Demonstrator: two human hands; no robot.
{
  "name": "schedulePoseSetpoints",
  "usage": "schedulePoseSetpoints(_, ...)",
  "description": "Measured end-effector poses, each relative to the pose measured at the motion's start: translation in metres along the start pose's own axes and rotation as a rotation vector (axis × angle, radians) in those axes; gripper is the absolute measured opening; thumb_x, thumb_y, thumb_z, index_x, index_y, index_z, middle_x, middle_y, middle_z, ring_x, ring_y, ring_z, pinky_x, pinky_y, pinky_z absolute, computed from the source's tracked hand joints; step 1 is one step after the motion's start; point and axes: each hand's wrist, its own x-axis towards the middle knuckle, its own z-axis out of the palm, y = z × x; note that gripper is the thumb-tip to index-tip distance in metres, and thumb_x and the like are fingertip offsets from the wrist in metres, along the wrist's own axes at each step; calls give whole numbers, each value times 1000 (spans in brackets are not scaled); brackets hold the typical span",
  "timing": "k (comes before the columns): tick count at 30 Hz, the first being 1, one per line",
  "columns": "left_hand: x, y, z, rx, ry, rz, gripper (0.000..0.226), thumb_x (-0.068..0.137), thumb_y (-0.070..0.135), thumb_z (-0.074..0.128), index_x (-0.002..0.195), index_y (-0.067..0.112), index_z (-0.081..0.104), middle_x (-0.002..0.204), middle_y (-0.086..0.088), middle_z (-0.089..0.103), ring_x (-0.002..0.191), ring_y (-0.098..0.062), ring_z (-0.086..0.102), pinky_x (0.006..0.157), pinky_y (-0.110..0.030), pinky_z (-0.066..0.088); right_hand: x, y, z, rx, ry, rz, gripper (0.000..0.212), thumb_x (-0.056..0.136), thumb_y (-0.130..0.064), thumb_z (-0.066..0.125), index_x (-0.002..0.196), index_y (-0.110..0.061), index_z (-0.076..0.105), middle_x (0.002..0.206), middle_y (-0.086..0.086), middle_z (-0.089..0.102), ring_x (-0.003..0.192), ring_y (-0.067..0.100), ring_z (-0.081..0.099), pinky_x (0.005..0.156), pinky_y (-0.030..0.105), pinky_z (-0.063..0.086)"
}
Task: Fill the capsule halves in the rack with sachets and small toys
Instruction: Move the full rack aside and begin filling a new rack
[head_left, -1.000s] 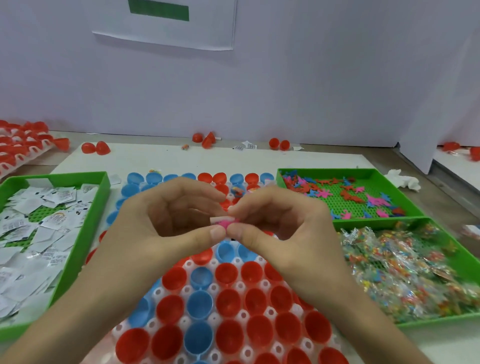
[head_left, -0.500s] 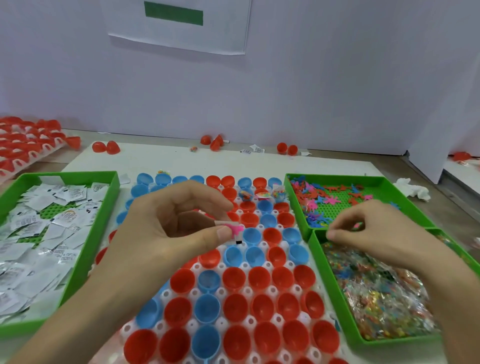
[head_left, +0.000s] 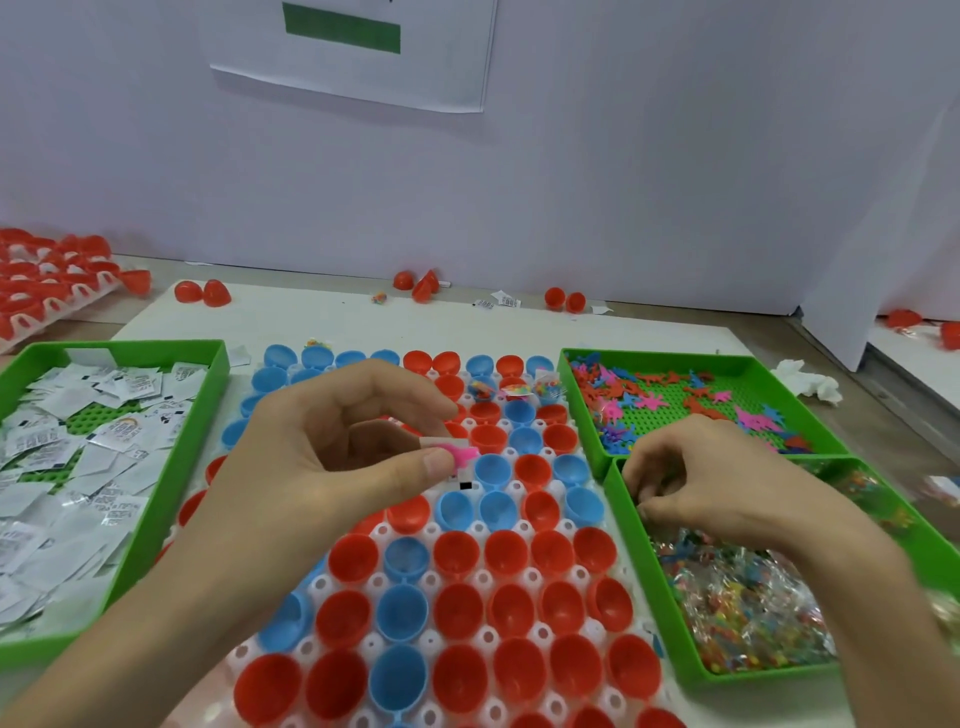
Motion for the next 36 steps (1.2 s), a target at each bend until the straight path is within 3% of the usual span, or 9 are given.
schedulePoseSetpoints(3,0,-1,1,-33,5,-15,23,60,27,81,82,28,75,86,-1,74,75,-18,73,66,-16,56,0,1,0,11,15,15,21,79,-9,75,72,-29,75,68,-12,73,59,0,66,49,11,44)
schedulePoseSetpoints(5,0,-1,0,-39,9,-28,27,57,26,85,82,27,76,85,-2,74,75,-20,72,68,-17,56,0,1,0,3,8,19,22,81,-10,74,73,-30,76,68,-14,73,59,-3,65,49,9,42)
schedulePoseSetpoints(13,1,-4,-2,-54,21,-41,24,60,25,84,82,27,75,87,0,74,76,-17,72,67,-16,55,0,-2,0,-24,-32,31,30,78,-5,67,94,-28,77,68,-12,73,59,2,65,56,18,53)
schedulePoseSetpoints(18,1,-4,-1,-35,-16,-43,31,55,22,91,81,27,74,85,1,73,74,-15,71,69,-17,56,2,1,3,13,-23,19,24,77,-5,74,70,-27,73,59,-12,69,49,-2,59,47,11,42)
schedulePoseSetpoints(23,1,-6,-1,-61,-10,-56,22,61,24,83,81,26,75,85,0,73,75,-17,70,69,-18,56,-1,4,-2,5,-14,-27,20,80,-16,79,66,-29,73,59,-11,68,48,0,58,46,12,42)
schedulePoseSetpoints(27,3,-7,-5,-65,7,-63,30,59,28,89,84,25,75,89,-3,73,79,-19,71,70,-18,55,-6,8,-14,56,151,-72,18,76,-27,82,68,-39,71,61,-16,60,49,0,49,53,23,39)
schedulePoseSetpoints(31,3,-9,-8,-77,-4,-70,31,60,31,86,87,25,75,91,-4,74,82,-21,71,72,-19,55,-7,7,-17,70,290,-96,26,73,-11,77,68,-33,64,67,-12,63,53,6,48,59,32,45)
schedulePoseSetpoints(34,2,-9,-5,-87,-25,-71,26,63,24,86,86,24,74,88,-3,73,79,-19,71,70,-19,55,-8,7,-18,179,340,-104,25,74,-8,79,68,-28,65,70,-6,68,63,13,61,66,34,51)
schedulePoseSetpoints(36,2,-9,-3,-92,-46,-66,25,64,23,86,85,24,74,86,-2,73,77,-17,70,70,-19,55,-12,1,-20,409,336,-168,19,70,-18,86,73,-25,69,78,-2,73,73,14,68,71,31,55)
